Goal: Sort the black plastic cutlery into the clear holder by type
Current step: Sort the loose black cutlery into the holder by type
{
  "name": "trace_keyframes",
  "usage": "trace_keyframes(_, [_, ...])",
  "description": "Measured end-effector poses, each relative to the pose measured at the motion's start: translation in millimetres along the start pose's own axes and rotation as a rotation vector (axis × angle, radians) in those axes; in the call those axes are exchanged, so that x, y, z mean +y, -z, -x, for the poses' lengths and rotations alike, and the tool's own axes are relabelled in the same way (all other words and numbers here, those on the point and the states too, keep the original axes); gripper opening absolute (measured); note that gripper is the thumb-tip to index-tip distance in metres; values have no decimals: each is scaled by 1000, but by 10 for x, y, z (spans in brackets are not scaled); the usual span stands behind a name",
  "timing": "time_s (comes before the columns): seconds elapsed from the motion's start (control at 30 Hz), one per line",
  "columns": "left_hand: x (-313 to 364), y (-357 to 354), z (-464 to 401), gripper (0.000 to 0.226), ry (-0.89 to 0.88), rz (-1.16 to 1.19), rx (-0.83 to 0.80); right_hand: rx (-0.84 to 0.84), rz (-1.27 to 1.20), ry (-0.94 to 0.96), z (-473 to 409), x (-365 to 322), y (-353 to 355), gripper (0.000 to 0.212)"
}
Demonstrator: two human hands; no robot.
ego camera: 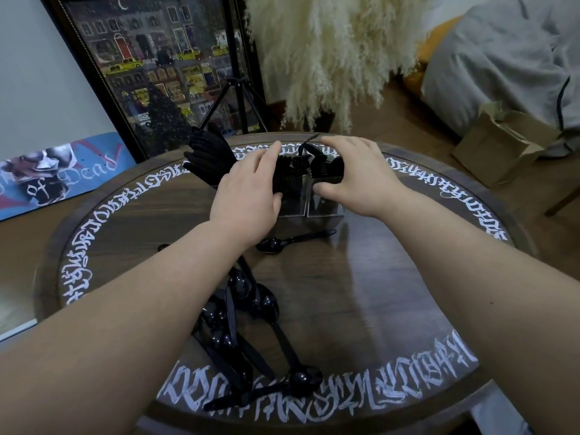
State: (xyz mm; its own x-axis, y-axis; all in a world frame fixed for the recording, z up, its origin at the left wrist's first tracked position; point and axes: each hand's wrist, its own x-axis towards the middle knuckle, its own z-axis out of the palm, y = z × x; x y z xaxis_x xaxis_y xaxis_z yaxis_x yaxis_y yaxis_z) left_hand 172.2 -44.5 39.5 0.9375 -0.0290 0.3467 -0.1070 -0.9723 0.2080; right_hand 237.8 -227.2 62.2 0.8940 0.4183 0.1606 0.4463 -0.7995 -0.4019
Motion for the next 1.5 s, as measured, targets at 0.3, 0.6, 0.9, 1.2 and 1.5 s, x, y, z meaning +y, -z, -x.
trace_keyframes(0.3, [30,105,485,48,-47,41,114,281,-94,91,813,-61,-33,29])
trace_keyframes(0.6, [-204,14,960,51,200,-126,-264,-214,102,56,653,-264,-680,50])
trace_keyframes(0.9, [-245,-21,1020,59,288,-114,-369,-171,229,-38,735,-201,-861,24])
trace_keyframes(1.2, [-236,12,1060,40,179,9,-323,-204,-55,-179,955,-432,-654,13])
trace_keyframes(1.5, [-165,56,1207,47,90,-111,-396,-437,64,-288,1119,-577,-741,39])
